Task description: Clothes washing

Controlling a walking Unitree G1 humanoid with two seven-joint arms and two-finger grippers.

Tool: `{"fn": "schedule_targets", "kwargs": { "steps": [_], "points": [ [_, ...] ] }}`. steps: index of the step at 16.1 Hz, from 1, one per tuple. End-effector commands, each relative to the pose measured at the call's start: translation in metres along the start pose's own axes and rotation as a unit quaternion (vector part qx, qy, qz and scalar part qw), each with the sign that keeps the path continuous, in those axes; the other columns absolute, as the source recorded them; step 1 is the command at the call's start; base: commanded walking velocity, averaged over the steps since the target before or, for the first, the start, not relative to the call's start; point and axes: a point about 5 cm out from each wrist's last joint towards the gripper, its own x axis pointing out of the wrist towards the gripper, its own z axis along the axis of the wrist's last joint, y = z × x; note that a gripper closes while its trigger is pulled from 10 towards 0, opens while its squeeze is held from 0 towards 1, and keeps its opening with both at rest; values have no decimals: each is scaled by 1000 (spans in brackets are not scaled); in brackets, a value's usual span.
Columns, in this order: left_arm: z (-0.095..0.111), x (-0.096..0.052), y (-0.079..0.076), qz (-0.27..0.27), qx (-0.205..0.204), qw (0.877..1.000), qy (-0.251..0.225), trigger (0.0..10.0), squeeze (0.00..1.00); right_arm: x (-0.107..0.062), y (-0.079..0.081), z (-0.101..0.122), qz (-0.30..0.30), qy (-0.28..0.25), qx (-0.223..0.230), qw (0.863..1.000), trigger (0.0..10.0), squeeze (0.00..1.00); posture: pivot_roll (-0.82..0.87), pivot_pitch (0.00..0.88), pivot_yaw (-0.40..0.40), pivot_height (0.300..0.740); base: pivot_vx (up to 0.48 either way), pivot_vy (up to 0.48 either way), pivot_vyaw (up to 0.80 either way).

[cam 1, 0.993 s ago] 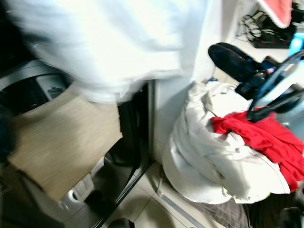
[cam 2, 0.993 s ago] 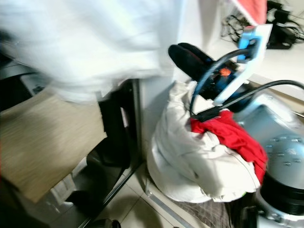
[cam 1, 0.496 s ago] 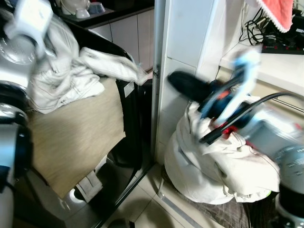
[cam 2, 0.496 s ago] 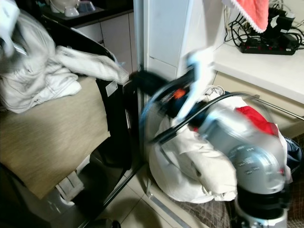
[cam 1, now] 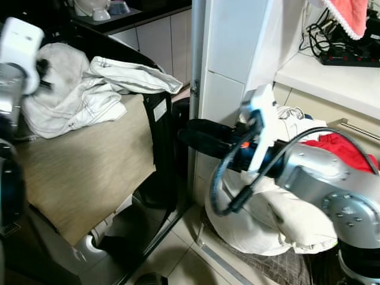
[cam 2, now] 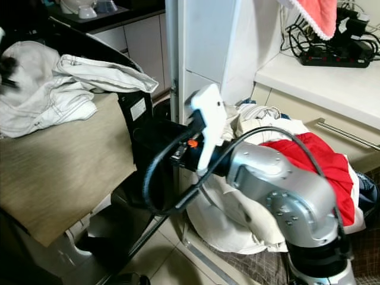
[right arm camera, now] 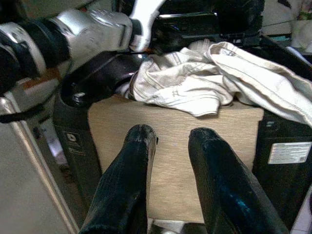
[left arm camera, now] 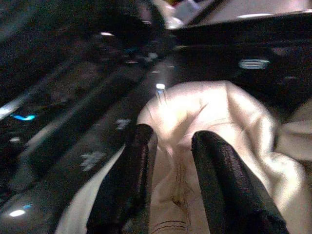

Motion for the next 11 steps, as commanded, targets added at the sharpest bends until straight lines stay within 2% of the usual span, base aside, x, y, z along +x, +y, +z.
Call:
{"fn": "schedule_targets", "kwargs": {
  "steps": [1, 2, 4, 5, 6, 7, 8, 9, 10, 11],
  "points": [
    [24, -5, 16, 49, 12, 997, -52, 10000, 1000, 1, -8, 2, -36, -9, -13, 999, 10000, 0, -48, 0, 20, 740, 0, 0, 0],
    [31, -7, 21, 68, 21, 995, -72, 10000, 1000, 2, -13, 3, -52, -15, -13, 998, 10000, 0, -47, 0, 19, 740, 0, 0, 0],
    [38, -8, 21, 72, 19, 993, -94, 10000, 1000, 3, -15, 3, -59, -18, -16, 998, 10000, 0, -47, 0, 19, 740, 0, 0, 0],
    [43, -7, 14, 39, 10, 993, -114, 10000, 1000, 3, -16, 2, -61, -15, -20, 998, 10000, 0, -47, 0, 19, 740, 0, 0, 0],
    [50, -7, 5, 2, -16, 990, -143, 10000, 1000, 3, -17, 1, -66, -13, -25, 997, 10000, 0, -47, 0, 19, 740, 0, 0, 0],
    [60, -9, -11, -69, -62, 978, -185, 10000, 765, 2, -18, 0, -75, -10, -27, 997, 10000, 0, -47, 0, 19, 740, 0, 0, 0],
    [69, -13, -33, -153, -86, 956, -235, 10000, 0, 0, -21, -3, -88, -1, -32, 996, 10000, 0, -48, 0, 20, 740, 0, 0, 0],
    [69, -17, -53, -218, -97, 939, -249, 10000, 0, -4, -27, -8, -114, 21, -38, 993, 10000, 0, -51, 0, 21, 740, 0, 0, 0],
    [64, -23, -77, -272, -103, 922, -255, 10000, 0, -10, -38, -19, -168, 66, -53, 982, 10000, 0, -56, 0, 24, 740, 0, 0, 0],
    [57, -33, -102, -332, -97, 901, -263, 10000, 0, -18, -53, -29, -238, 103, -58, 964, 10000, 0, -66, 0, 27, 740, 0, 0, 0]
  ]
}}
